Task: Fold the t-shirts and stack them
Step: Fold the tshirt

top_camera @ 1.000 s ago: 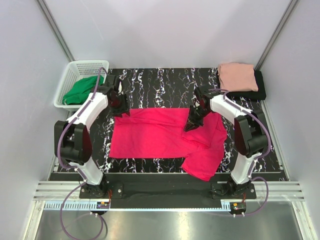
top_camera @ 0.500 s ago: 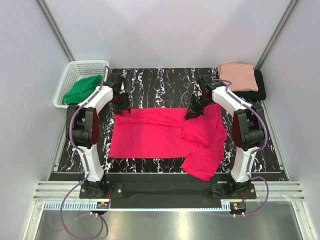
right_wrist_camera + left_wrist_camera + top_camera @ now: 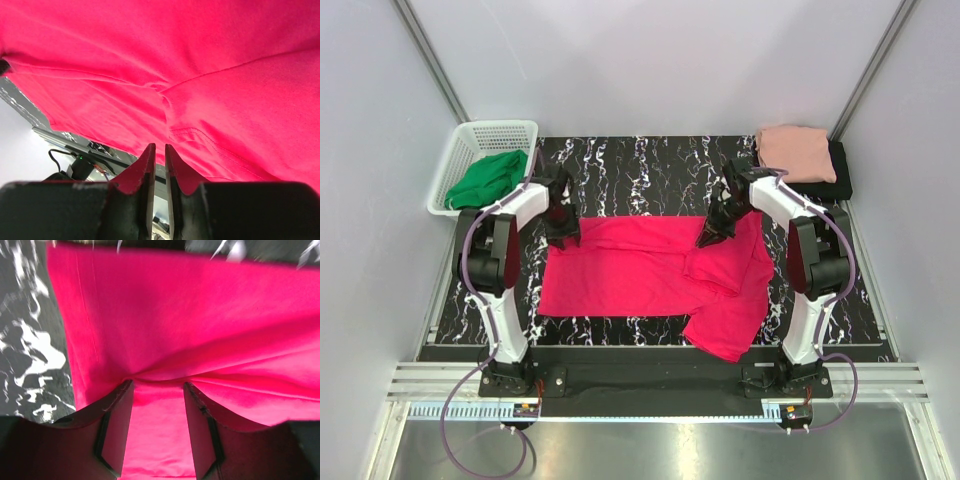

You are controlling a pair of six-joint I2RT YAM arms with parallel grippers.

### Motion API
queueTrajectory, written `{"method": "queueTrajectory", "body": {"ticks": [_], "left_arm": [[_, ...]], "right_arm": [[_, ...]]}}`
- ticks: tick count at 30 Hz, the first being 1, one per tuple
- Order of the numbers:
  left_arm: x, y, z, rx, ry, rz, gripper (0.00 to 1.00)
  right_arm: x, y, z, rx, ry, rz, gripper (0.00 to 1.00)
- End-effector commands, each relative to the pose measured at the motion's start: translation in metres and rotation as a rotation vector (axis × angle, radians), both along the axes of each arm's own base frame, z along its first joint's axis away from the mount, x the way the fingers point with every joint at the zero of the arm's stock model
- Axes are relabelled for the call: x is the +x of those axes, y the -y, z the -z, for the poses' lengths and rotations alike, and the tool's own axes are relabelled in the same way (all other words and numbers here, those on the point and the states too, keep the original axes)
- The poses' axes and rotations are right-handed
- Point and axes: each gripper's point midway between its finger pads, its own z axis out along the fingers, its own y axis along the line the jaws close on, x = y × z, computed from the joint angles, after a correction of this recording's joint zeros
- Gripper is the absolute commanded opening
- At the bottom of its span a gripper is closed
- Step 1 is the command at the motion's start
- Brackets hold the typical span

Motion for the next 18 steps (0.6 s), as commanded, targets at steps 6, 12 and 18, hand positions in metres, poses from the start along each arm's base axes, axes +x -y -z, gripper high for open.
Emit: {"method": "queueTrajectory", "body": {"ticks": [6,12,18], "left_arm": [[-0.026,-0.006,-0.015,0.0,0.039,-0.016,0.49],[-0.026,-0.014,-0.031,0.04,0.083,0.001,0.5],[-0.019,-0.02,-0.037,0.07,0.089,0.004,0.51]], "right_arm": [[-0.007,-0.001,0.002,0.014,-0.016,-0.019,0.19],[-0.016,0.003,0.017,-0.01,-0.064,-0.014,0.19],[-0.025,0.013,0.028,-0.071,-0.107,-0.011,0.19]]}}
